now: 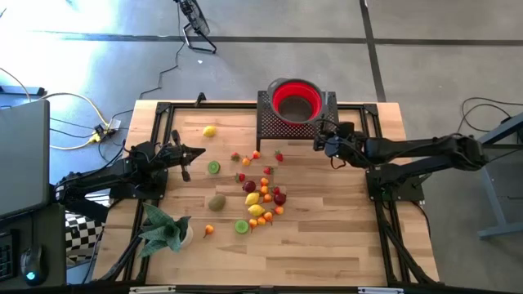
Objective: Pick & Place Fruit
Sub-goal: Put the knife on the shelf, then put the lemon into the strainer on the shelf
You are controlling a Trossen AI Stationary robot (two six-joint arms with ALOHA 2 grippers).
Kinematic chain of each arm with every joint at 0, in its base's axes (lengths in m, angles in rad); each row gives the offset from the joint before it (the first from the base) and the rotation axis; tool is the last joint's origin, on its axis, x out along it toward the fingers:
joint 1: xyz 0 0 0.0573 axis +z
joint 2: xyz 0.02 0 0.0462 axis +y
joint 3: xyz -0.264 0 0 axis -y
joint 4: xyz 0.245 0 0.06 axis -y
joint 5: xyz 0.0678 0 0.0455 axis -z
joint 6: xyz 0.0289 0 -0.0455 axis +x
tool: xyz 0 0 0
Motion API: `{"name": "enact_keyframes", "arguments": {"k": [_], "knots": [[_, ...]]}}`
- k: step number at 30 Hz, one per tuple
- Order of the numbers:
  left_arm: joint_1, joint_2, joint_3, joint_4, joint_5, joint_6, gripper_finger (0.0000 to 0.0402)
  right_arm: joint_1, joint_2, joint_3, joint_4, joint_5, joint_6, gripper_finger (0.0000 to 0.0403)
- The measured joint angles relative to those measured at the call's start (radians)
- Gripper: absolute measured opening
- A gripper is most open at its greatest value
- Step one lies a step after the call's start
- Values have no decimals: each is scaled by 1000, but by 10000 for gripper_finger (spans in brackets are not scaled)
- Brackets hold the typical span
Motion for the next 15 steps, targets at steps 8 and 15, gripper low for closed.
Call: {"name": "enact_keyframes", "arguments": {"k": [8, 15], "knots": [[0, 0, 0, 0, 3, 0, 0, 5, 26, 0, 9, 0, 0, 3], [0, 0, 0, 0, 3, 0, 0, 61, -59, 31, 14, 0, -80, 3]]}}
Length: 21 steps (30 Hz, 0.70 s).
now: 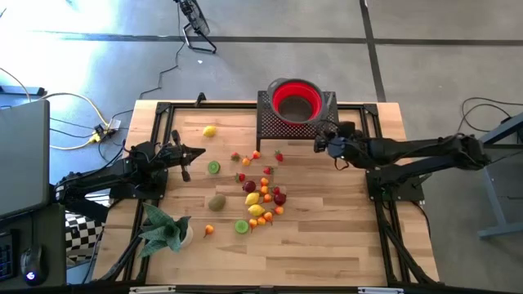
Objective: Pick & Place Fruit
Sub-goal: Put the lemon into the strainer on the shelf
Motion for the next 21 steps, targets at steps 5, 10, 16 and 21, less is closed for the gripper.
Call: {"name": "enact_keyframes", "arguments": {"k": [5, 10, 16, 21], "knots": [[0, 0, 0, 0, -1, 0, 0, 72, -61, 24, 38, -100, -185, 3], [0, 0, -1, 4, -1, 0, 0, 138, -84, 24, 118, -191, -339, 3], [0, 0, -1, 5, -4, 0, 0, 194, -85, 24, 239, -341, -459, 3], [0, 0, -1, 6, -3, 0, 0, 248, -85, 24, 287, -378, -535, 3]]}}
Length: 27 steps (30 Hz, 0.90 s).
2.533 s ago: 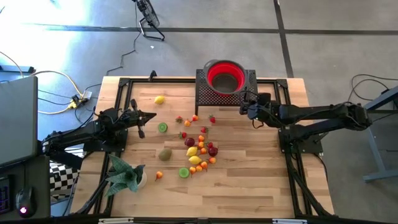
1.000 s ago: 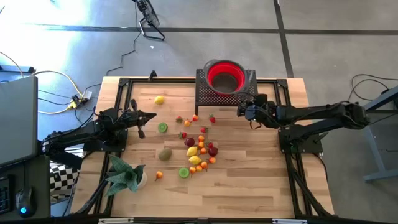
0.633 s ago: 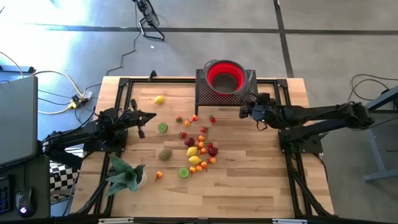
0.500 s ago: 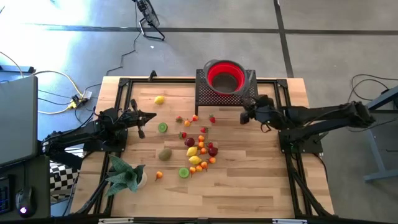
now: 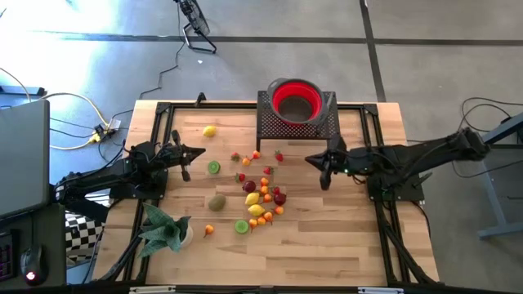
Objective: Pick & Place Fruit
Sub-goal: Put the lemon into the strainer on the shelf
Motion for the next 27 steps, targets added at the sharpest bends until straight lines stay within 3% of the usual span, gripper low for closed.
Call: {"name": "enact_keyframes", "arguments": {"k": [14, 19, 27], "knots": [[0, 0, 0, 1, 1, -15, 0, 33, 5, 0, 1, -2, -214, 3], [0, 0, 0, 1, 1, -105, 0, 33, 6, 0, 0, -2, -218, 3], [0, 0, 0, 2, 4, -114, 0, 33, 6, 0, -5, -7, -212, 3]]}}
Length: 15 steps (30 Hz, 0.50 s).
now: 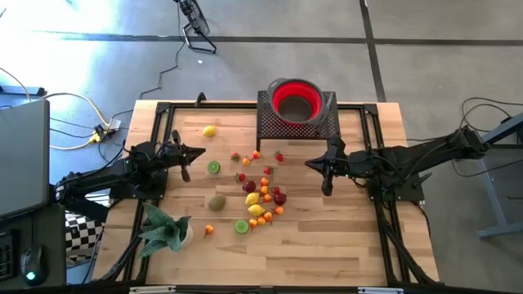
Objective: Pick & Place Fruit
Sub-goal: Put the lemon into the strainer on the shelf
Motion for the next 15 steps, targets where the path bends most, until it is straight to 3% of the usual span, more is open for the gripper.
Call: {"name": "enact_keyframes", "arguments": {"k": [10, 15], "knots": [[0, 0, 0, 0, 0, -50, 0, 0, 0, 0, 0, 10, -4, 3], [0, 0, 0, 1, -1, -54, 0, 0, 0, 0, 0, 64, -63, 3]]}}
